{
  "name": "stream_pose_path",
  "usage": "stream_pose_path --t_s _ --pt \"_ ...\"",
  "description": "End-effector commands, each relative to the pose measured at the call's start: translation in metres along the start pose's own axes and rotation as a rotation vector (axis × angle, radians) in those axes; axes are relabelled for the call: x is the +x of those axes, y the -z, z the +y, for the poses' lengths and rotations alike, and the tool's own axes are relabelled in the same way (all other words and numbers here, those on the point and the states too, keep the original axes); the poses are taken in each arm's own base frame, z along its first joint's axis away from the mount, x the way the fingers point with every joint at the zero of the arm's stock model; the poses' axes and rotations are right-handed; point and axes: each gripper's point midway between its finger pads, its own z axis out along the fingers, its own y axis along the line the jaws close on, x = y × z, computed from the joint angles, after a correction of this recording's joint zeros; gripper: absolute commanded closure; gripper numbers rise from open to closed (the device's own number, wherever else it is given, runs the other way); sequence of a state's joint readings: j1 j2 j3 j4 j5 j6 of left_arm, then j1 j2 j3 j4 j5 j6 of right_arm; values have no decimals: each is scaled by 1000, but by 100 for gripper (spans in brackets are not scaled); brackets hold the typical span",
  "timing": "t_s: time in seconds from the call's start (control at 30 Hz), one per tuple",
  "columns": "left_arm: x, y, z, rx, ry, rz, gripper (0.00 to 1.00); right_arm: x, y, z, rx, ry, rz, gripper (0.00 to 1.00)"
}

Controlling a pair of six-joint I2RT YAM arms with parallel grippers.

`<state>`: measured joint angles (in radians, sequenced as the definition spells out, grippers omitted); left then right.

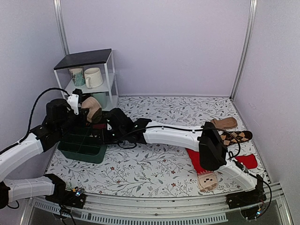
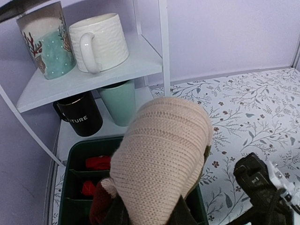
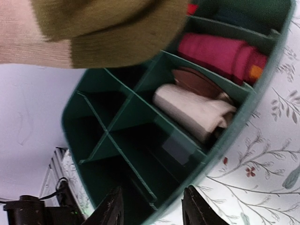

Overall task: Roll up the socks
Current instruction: Adjust the storage box at the corner of the board, then move the storage box to the center of the board.

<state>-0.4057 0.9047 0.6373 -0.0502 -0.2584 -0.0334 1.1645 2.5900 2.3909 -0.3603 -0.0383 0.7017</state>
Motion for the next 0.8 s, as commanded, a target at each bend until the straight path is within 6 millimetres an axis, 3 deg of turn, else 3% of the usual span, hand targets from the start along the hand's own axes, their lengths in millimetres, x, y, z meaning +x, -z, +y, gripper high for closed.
stream_pose_path --t_s 0.0,0.1,0.2,0.37,0.77 --pt "32 -7 1 -32 0 74 100 12 4 -34 118 2 2 57" --pt "52 -11 4 -64 10 121 100 1 34 -47 150 13 -76 57" --pt "66 -15 2 -77 21 159 100 -29 93 -44 135 10 -207 58" --pt "89 -22 -21 -55 11 228 100 -40 144 -60 163 33 -278 58" --pt "105 -43 -84 117 -24 332 100 -42 205 -69 167 39 -363 57"
